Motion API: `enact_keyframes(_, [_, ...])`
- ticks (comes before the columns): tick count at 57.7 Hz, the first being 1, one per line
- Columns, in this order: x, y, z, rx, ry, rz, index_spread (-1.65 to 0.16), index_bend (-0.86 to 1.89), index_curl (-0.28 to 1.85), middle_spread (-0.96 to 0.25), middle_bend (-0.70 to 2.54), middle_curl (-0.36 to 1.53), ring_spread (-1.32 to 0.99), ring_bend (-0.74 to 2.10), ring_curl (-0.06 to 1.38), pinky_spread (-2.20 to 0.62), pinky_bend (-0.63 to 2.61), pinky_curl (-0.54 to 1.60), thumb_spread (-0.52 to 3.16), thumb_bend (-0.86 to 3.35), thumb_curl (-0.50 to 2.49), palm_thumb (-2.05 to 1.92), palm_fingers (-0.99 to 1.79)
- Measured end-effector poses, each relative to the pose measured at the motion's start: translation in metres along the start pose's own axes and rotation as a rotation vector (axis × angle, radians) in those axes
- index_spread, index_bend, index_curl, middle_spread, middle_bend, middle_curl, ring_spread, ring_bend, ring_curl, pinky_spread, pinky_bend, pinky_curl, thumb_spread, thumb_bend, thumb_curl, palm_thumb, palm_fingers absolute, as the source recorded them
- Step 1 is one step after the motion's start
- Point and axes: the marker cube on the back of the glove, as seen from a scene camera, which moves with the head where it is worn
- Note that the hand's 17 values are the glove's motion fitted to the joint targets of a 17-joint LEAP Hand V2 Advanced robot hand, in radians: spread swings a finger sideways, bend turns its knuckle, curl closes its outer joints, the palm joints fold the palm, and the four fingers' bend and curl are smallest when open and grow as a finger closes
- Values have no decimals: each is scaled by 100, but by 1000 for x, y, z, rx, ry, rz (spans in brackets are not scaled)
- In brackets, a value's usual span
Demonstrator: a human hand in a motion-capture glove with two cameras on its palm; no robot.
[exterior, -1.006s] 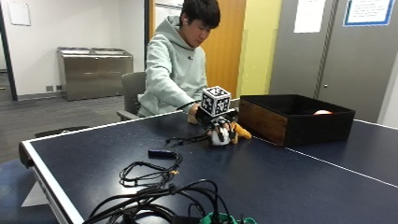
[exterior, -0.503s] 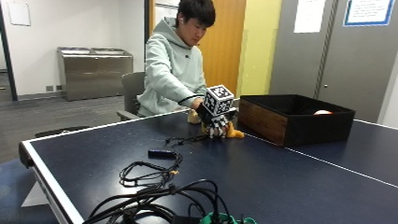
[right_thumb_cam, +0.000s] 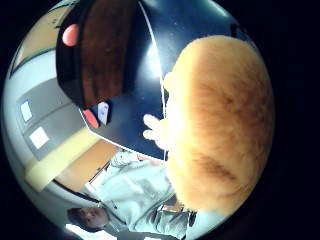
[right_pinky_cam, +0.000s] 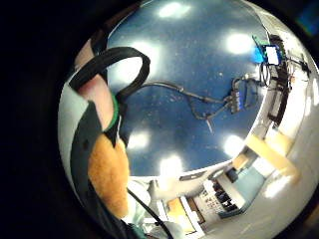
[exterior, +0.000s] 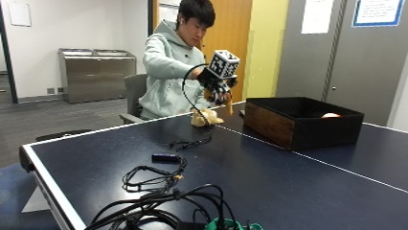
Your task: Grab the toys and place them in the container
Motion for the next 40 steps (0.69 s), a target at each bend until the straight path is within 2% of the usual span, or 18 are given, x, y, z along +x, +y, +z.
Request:
enact_keyframes(7, [-53,32,-39,64,22,-31,-37,71,97,-29,83,63,-36,105,52,-33,120,57,79,7,83,68,57])
enact_keyframes(21, [-128,40,-135,220,56,-144,-38,72,108,-29,87,70,-35,111,57,-32,125,59,76,4,89,69,51])
enact_keyframes(23, [-140,39,-147,241,72,-263,-39,72,110,-29,88,70,-35,111,57,-32,125,59,75,4,90,69,50])
enact_keyframes(26, [-160,44,-159,254,99,-555,-39,73,112,-29,88,72,-35,112,58,-32,126,60,75,4,91,69,49])
enact_keyframes(27, [-167,43,-162,261,108,-588,-39,73,112,-29,88,72,-35,112,58,-32,127,60,75,3,92,69,49])
enact_keyframes(31, [-182,17,-175,308,172,-475,-39,73,114,-29,89,74,-35,113,59,-31,127,60,75,3,93,70,47])
enact_keyframes(34, [-164,-13,-187,320,202,-581,-39,73,116,-29,90,75,-35,114,59,-31,128,60,75,2,94,70,46])
enact_keyframes(37, [-168,-34,-193,312,138,-559,-39,73,117,-29,90,75,-35,114,60,-31,128,60,75,2,95,70,46])
enact_keyframes(40, [-170,-49,-189,335,209,-635,-39,73,118,-29,90,76,-35,115,60,-31,129,60,75,1,96,70,45])
